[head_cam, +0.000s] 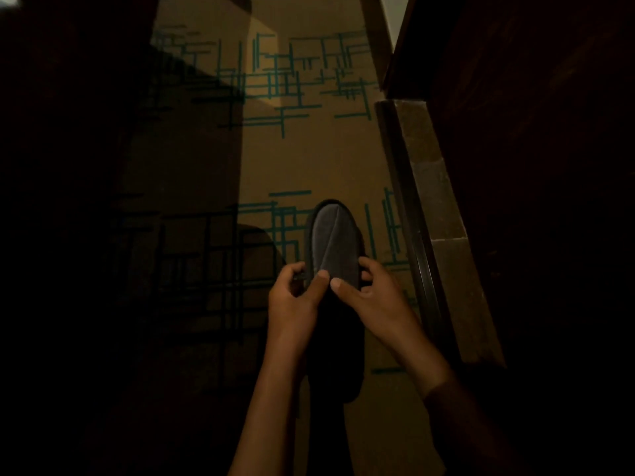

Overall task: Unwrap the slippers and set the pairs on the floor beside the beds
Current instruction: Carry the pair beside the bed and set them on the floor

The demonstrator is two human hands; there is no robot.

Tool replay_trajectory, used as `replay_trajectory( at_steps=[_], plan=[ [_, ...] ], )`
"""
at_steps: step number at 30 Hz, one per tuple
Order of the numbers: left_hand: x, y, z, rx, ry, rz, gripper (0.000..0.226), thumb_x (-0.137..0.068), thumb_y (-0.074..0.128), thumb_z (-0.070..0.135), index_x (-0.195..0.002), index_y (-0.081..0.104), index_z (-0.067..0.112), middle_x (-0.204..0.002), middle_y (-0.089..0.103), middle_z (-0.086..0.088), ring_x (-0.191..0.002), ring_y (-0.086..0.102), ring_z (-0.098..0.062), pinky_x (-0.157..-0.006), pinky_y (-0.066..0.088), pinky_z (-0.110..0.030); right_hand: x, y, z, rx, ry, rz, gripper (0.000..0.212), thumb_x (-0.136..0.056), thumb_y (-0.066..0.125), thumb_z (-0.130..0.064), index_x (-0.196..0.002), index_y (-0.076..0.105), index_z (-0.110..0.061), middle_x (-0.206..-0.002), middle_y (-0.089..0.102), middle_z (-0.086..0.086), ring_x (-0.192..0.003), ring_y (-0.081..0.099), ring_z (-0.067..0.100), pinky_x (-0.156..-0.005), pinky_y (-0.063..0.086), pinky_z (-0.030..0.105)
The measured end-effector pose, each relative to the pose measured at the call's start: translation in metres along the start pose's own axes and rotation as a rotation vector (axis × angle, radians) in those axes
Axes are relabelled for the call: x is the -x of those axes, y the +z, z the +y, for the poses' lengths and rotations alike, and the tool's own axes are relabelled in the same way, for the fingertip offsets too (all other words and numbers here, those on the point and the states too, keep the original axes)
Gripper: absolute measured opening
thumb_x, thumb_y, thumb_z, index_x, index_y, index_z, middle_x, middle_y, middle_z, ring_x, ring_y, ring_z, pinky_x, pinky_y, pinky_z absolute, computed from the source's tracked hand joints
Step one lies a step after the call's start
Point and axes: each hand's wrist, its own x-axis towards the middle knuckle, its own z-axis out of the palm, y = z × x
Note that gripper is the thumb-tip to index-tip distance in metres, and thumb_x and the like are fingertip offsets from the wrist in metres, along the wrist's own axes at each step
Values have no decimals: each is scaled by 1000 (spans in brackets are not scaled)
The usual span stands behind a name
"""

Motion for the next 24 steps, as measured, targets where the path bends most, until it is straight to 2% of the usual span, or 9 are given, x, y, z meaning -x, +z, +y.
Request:
replay_trajectory(
  at_steps=[1, 2, 4, 5, 8, 13, 17, 21, 24],
  plan=[
    [1, 1, 1, 13, 10, -18, 8, -91, 69, 26, -92, 64, 32, -84, 69, 9, -71, 67, -1, -56, 52, -13, 0, 0, 2, -55, 8, -8, 77, -83, 75, -34, -147, 38, -12, -144, 51, 12, -122, 59, 28, -98, 53, 47],
    [4, 2, 5, 40, 14, -42, 9, -94, 65, 28, -87, 68, 33, -79, 71, 10, -68, 67, 1, -54, 51, -12, 0, 0, 2, -92, 14, -12, 73, -85, 73, -34, -146, 40, -13, -142, 53, 7, -117, 61, 22, -90, 56, 39],
    [8, 4, 11, 90, -20, -97, 28, -100, 55, 32, -80, 73, 36, -72, 74, 14, -65, 68, 1, -53, 53, -15, 3, -1, 2, -161, 26, -30, 67, -87, 70, -37, -144, 43, -16, -133, 55, 0, -107, 62, 12, -75, 54, 19],
    [10, 4, 13, 115, -45, -120, 33, -102, 50, 32, -80, 75, 35, -72, 75, 13, -64, 69, -2, -52, 54, -17, 3, -1, 4, -219, 30, -51, 66, -85, 70, -41, -142, 46, -17, -133, 58, 2, -105, 65, 12, -76, 55, 19],
    [11, 1, 15, 163, -73, -162, 27, -101, 53, 20, -87, 75, 27, -81, 77, 4, -70, 72, -8, -52, 53, -20, 4, -4, 10, -408, 35, -123, 76, -73, 73, -51, -136, 54, -14, -126, 68, 13, -109, 70, 25, -95, 55, 42],
    [14, -5, 12, 220, -122, -215, 10, -92, 66, 14, -98, 73, 19, -97, 74, -7, -81, 69, -18, -63, 57, -28, 8, -3, 12, -677, 16, -271, 45, -76, 76, -40, -113, 72, -16, -115, 74, 14, -106, 71, 27, -81, 59, 30],
    [13, -6, 11, 190, -166, -197, 21, -89, 70, 18, -110, 67, 20, -103, 71, -6, -87, 68, -19, -82, 52, -43, 11, -4, 9, -755, 17, -334, 37, -80, 73, -33, -112, 74, -15, -120, 72, 16, -110, 70, 30, -81, 59, 31],
    [15, -7, 12, 197, -185, -217, 41, -90, 69, 19, -129, 58, 17, -98, 74, -3, -79, 69, -16, -68, 54, -29, 16, -8, 7, -760, 22, -354, 36, -83, 71, -28, -115, 72, -12, -120, 72, 17, -109, 70, 31, -80, 60, 33],
    [16, -8, 11, 237, -203, -260, 48, -89, 69, 20, -134, 54, 20, -102, 76, -1, -82, 74, -14, -64, 57, -26, 17, -8, 6, -726, 20, -343, 34, -83, 70, -26, -114, 72, -13, -117, 73, 16, -106, 71, 29, -82, 60, 32]
  ],
)
